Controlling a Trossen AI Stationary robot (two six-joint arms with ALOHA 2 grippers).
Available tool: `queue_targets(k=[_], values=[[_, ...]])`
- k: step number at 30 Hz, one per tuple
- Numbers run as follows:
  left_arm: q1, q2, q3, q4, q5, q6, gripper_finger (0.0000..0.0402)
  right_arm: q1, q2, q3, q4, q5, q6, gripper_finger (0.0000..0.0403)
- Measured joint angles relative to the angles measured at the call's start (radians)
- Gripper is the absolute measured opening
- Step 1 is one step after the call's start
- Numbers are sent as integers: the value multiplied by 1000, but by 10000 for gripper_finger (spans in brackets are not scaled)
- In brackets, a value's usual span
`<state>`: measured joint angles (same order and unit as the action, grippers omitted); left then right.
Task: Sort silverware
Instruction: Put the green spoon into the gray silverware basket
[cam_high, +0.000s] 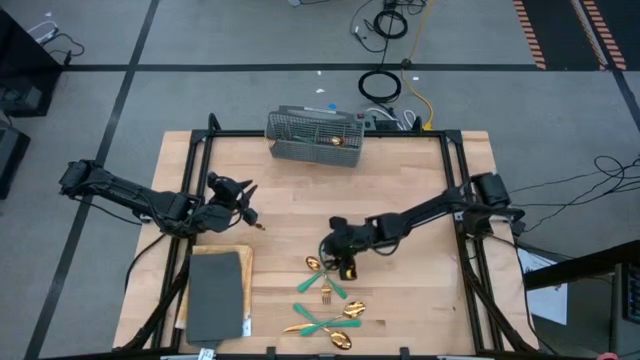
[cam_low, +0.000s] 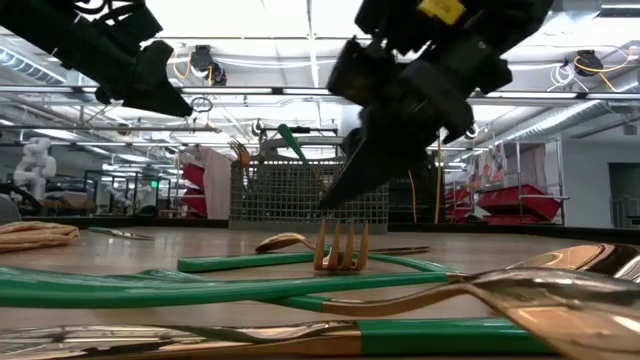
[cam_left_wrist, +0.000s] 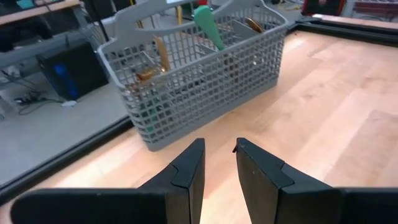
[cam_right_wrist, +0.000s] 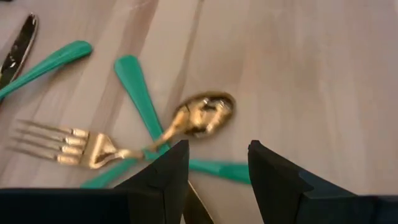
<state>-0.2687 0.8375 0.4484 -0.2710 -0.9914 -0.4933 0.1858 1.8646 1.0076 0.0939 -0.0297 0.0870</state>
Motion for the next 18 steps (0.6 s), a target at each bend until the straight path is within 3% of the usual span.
queue_targets(k=[6, 13, 18], values=[[0, 0, 0, 0, 26, -2, 99, 45, 68, 80, -6, 14, 32, 153], [0, 0, 0, 1, 31, -3, 99, 83, 70, 89, -53, 182, 126, 153], [0, 0, 0, 0, 31, 1, 99, 107, 85, 89, -64, 235, 219, 153]])
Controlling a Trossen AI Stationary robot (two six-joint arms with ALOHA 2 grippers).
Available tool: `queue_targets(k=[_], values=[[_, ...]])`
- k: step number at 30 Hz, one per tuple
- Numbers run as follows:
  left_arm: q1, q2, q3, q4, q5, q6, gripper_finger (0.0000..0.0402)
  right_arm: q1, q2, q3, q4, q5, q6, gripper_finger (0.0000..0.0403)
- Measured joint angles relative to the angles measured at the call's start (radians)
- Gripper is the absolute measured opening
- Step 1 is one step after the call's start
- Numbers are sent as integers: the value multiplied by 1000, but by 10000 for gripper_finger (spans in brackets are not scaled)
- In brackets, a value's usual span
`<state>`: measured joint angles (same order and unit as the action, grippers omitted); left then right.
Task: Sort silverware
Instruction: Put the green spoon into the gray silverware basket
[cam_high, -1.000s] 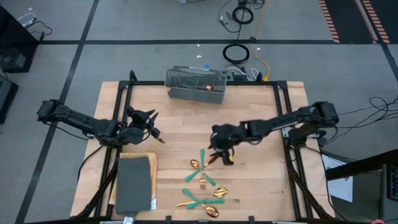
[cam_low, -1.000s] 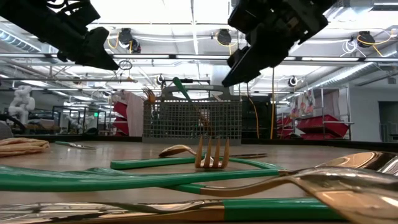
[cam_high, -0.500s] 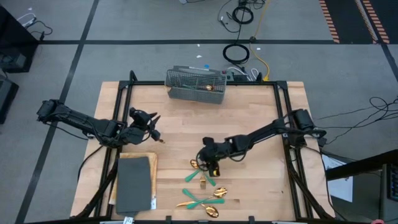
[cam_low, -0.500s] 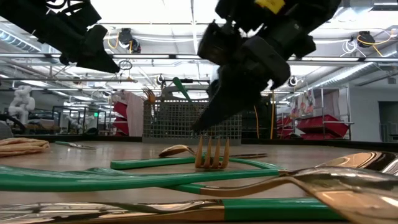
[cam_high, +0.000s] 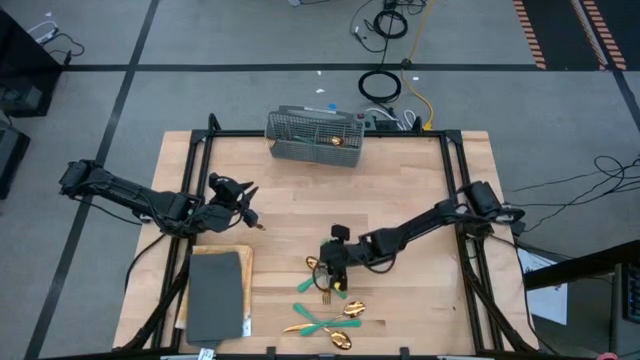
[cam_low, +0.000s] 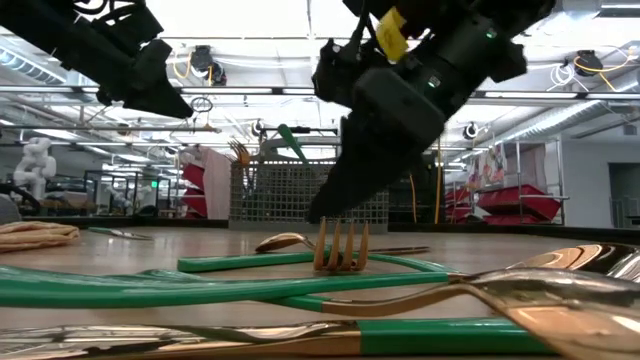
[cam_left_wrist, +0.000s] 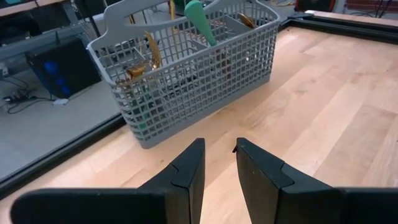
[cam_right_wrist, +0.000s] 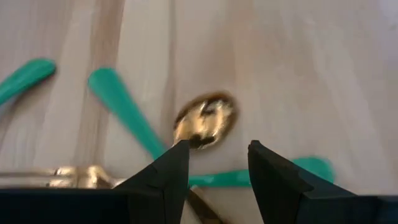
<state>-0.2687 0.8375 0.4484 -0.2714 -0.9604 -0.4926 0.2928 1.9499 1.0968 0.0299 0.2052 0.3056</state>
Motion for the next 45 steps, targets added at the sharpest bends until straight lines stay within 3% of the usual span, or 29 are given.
queue_targets(k=[15, 32, 36, 40, 45], values=[[0, 0, 0, 0, 8, -24, 99, 52, 16, 0, 42, 40, 97, 153], [0, 7, 0, -8, 13, -24, 99, 54, 122, 5, 127, 66, 132, 151], [0, 7, 0, -8, 13, -24, 99, 53, 123, 5, 110, 110, 120, 111], [0, 7, 0, -8, 13, -23, 99, 50, 123, 5, 102, 119, 81, 22], [0, 7, 0, -8, 13, -22, 99, 48, 122, 2, 149, 118, 45, 6]])
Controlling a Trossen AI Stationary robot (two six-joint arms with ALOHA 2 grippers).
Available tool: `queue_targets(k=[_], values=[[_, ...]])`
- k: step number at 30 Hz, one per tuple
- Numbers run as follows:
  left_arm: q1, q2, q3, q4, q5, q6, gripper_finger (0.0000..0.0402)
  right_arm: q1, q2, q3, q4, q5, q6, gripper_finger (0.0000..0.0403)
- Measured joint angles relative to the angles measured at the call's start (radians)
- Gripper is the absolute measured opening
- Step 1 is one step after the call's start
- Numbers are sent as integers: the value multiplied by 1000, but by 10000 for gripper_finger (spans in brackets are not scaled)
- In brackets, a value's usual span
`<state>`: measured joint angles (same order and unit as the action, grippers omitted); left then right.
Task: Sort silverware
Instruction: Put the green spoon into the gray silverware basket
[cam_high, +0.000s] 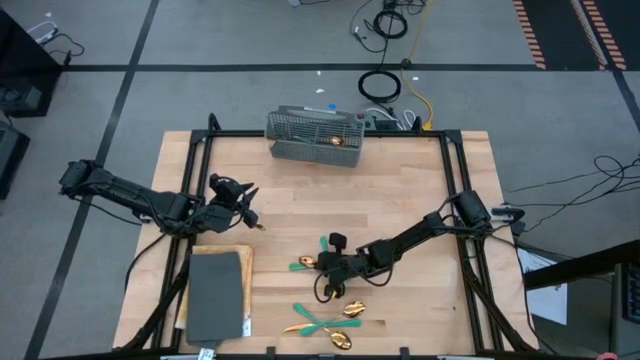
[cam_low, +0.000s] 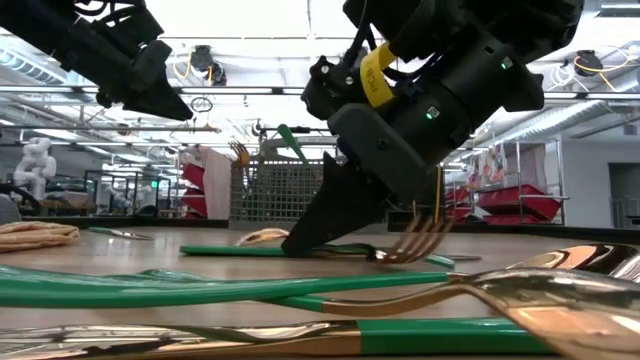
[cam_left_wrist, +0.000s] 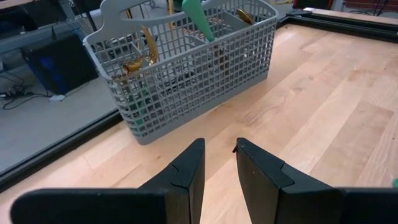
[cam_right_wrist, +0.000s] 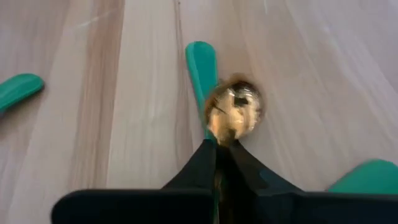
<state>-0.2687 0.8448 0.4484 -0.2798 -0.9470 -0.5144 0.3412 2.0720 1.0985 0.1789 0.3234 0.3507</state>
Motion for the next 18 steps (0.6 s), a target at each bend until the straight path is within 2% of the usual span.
queue_targets(k=[12, 18], values=[[0, 0, 0, -1, 0, -1, 99, 8, -120, -3, 25, 58, -136, 1], [0, 0, 0, -4, 0, -1, 99, 9, -185, -2, 68, 276, -314, 0]])
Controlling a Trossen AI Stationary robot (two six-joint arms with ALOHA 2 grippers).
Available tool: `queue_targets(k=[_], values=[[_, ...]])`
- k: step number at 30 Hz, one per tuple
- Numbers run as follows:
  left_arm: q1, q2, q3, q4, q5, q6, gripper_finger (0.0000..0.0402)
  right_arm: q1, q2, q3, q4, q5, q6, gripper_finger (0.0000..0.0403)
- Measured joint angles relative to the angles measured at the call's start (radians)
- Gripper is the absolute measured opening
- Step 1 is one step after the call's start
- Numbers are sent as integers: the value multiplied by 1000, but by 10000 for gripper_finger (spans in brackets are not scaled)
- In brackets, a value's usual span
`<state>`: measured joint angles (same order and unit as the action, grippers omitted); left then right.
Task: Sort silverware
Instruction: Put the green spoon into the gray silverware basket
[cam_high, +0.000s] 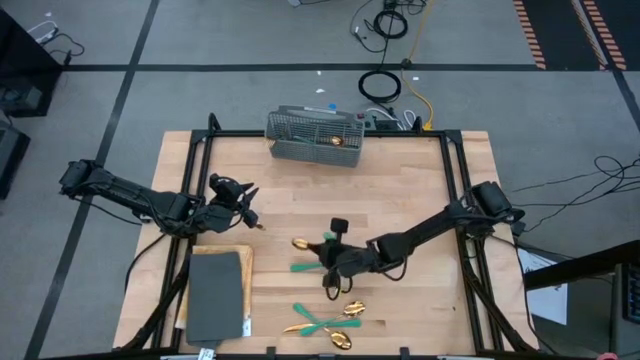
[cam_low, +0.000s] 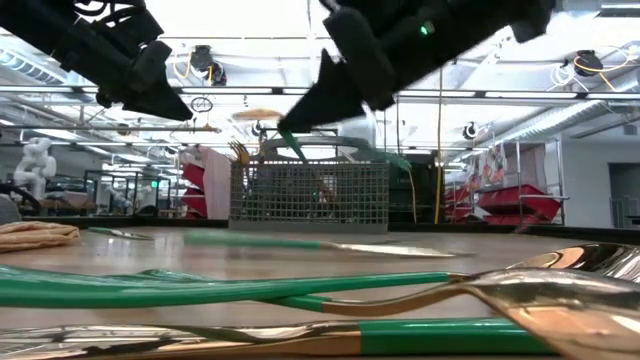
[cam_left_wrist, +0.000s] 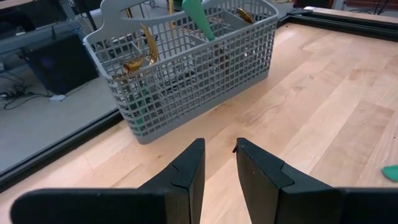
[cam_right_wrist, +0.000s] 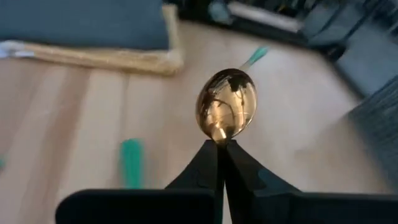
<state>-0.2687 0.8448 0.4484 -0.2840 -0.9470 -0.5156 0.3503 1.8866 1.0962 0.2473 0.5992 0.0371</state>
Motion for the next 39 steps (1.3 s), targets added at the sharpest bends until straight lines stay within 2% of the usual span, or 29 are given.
queue_targets(k=[5, 8, 10, 13, 16, 19, 22, 29, 34, 39], values=[[0, 0, 0, -6, 0, 0, 99, -52, -70, -5, 43, 19, -148, 0], [0, 0, 0, -6, 0, 0, 99, -93, -127, -80, 145, 34, -204, 0], [0, 0, 0, -10, 0, 0, 99, -120, -175, -173, 303, 32, -245, 0], [0, 0, 0, -16, 0, -1, 99, -174, -253, -357, 668, 15, -314, 0], [0, 0, 0, -19, -10, 0, 99, -264, -308, -542, 1017, -95, -340, 0], [0, 0, 0, -18, -30, -1, 99, -392, -325, -645, 1231, -213, -294, 0], [0, 0, 0, -14, -61, -1, 99, -540, -321, -659, 1261, -360, -204, 0], [0, 0, 0, -14, -101, -1, 99, -806, -285, -544, 1192, -711, -38, 0], [0, 0, 0, -18, -113, 4, 99, -930, -247, -485, 1192, -849, 20, 0], [2, 0, 0, -25, -142, 6, 99, -994, -108, -429, 1322, -941, 95, 0]])
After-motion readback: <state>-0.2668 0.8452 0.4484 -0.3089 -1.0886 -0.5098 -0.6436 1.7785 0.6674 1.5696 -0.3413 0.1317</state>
